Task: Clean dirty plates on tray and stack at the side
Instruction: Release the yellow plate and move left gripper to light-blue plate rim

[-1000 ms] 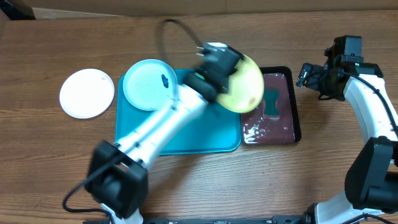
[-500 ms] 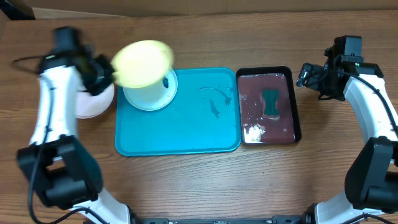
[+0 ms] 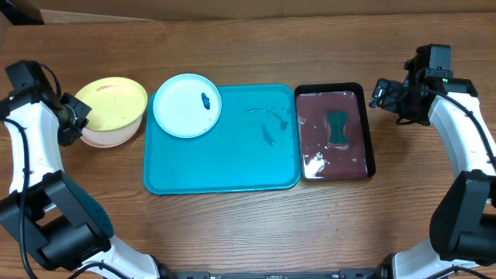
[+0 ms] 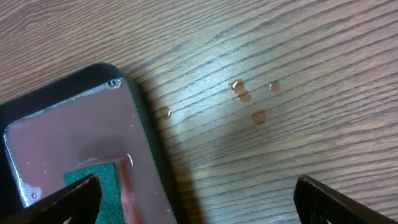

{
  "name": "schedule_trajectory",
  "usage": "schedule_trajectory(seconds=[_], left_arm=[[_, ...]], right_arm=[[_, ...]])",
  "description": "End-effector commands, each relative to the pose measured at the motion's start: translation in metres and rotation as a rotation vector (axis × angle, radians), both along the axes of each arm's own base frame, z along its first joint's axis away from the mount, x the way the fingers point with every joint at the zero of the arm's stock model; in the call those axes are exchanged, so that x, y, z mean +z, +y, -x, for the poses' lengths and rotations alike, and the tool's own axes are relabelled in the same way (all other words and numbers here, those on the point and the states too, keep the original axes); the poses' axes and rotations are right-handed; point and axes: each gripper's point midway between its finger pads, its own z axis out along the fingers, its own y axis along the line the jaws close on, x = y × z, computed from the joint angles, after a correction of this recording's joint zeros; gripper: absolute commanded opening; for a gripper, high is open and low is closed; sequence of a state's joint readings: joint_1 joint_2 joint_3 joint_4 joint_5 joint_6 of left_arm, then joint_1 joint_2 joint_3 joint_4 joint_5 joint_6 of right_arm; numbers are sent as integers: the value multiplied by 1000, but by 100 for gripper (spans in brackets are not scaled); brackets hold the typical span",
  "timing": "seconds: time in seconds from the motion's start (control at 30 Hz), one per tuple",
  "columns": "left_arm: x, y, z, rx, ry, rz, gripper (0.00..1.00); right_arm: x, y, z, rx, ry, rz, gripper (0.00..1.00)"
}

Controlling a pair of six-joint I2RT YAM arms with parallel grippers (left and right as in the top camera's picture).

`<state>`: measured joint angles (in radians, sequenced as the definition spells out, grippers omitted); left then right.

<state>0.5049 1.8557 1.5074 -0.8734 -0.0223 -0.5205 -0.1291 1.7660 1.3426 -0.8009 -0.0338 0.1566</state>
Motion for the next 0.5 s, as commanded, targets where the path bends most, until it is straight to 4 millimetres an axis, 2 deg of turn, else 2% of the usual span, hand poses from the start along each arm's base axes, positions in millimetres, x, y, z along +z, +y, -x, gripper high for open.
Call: schedule_trajectory(seconds=[0.0,0.13,0.17,0.2,0.23,0.27,0.3,0.37,0.47], left_arm=[[-14,11,13,56,58,-59,4],[-18,17,14,67,59,-91,5],[-18,17,13,67,56,-92,12],[-17,17,12,66,48,-93,38],[-17,16,10,61,41,-84,54],[-18,13,8,50,33,-69,64],[-18,6,4,13,19,-42,69],[-18,-15,-7,-89,-33,50,71],[-14,-50,-23,-230,-113,175,64]], right_arm=[[10,0,-2,0,-29,10,100],[10,0,-2,0,-29,10,100],[10,0,-2,0,-29,10,100],[10,0,-2,0,-29,10,100],[10,0,-2,0,-29,10,100],[10,0,-2,0,-29,10,100],[10,0,-2,0,-29,10,100],[10,0,-2,0,-29,10,100],[10,0,-2,0,-29,10,100]])
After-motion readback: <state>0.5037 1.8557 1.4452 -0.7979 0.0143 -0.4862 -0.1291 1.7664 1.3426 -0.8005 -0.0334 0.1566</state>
